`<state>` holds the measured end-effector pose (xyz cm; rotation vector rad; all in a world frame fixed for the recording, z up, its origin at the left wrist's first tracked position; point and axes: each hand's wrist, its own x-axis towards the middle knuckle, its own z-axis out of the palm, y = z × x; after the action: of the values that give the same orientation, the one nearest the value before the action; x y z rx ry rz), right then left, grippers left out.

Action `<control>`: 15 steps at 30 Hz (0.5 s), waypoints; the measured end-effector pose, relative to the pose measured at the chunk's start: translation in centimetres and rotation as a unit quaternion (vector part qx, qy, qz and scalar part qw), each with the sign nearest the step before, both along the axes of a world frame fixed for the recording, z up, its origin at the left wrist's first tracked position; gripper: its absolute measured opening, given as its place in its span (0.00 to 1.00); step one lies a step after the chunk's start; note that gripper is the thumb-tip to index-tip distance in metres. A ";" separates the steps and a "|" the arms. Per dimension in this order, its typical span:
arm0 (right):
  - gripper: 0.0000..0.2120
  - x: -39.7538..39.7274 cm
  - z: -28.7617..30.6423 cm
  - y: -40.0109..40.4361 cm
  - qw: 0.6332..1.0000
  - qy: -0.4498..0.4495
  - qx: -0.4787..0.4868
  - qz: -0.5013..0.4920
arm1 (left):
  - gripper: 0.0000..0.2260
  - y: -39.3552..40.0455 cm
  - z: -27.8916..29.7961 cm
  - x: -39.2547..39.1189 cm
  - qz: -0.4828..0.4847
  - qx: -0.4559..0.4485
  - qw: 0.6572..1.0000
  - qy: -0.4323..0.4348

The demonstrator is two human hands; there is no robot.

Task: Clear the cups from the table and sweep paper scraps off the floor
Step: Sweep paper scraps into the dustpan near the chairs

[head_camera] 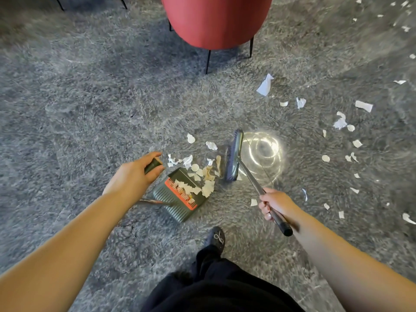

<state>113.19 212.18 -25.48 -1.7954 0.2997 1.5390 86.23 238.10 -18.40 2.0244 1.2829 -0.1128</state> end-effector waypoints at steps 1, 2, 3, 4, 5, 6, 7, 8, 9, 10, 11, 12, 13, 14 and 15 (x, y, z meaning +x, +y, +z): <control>0.15 1.0 -0.4 0.5 1.000 -0.004 -0.005 0.015 | 0.19 0.3 0.0 0.9 -0.003 -0.001 1.000 0.002; 0.13 1.8 -0.7 1.1 1.000 -0.008 -0.011 0.028 | 0.19 0.5 0.0 1.5 -0.009 -0.001 1.000 0.006; 0.12 2.5 -1.0 1.7 0.999 -0.014 -0.023 0.042 | 0.19 0.7 0.1 2.1 -0.018 0.001 1.000 0.011; 0.10 3.3 -1.5 2.5 0.998 -0.017 -0.036 0.052 | 0.20 1.0 0.1 2.6 -0.024 0.004 1.000 0.016; 0.08 4.0 -1.8 3.1 0.997 -0.022 -0.048 0.061 | 0.20 1.2 0.1 3.0 -0.029 0.007 0.999 0.021; 0.06 4.6 -2.2 3.9 0.995 -0.025 -0.059 0.071 | 0.20 1.5 0.1 3.2 -0.030 0.009 0.999 0.025; 0.05 5.0 -2.6 4.5 0.994 -0.027 -0.066 0.079 | 0.20 1.8 0.2 3.4 -0.032 0.010 0.999 0.029; 0.05 5.3 -2.9 4.9 0.994 -0.025 -0.069 0.081 | 0.21 1.9 0.3 3.5 -0.034 0.012 0.999 0.032; 0.07 5.6 -3.4 5.5 0.994 -0.019 -0.071 0.083 | 0.21 2.1 0.3 3.5 -0.033 0.012 0.999 0.036; 0.08 5.7 -3.9 5.9 0.994 -0.010 -0.071 0.083 | 0.21 2.3 0.3 3.6 -0.032 0.013 0.999 0.039; 0.09 5.6 -4.4 6.4 0.994 0.000 -0.070 0.084 | 0.21 2.5 0.3 3.6 -0.031 0.014 0.999 0.042; 0.09 5.5 -4.8 6.8 0.994 0.010 -0.067 0.085 | 0.21 2.6 0.2 3.7 -0.033 0.015 0.998 0.046; 0.09 5.1 -5.1 7.2 0.994 0.015 -0.065 0.092 | 0.21 2.6 0.1 3.8 -0.034 0.017 0.998 0.051; 0.09 4.6 -5.4 7.6 0.992 0.019 -0.061 0.104 | 0.22 2.8 0.0 3.8 -0.033 0.018 0.998 0.054; 0.11 4.0 -5.7 7.8 0.991 0.020 -0.056 0.116 | 0.22 2.8 0.0 3.9 -0.032 0.019 0.998 0.056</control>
<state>117.14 219.94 -31.15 -1.9440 0.2057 1.7511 90.15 240.94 -18.42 2.1188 1.2973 -0.2364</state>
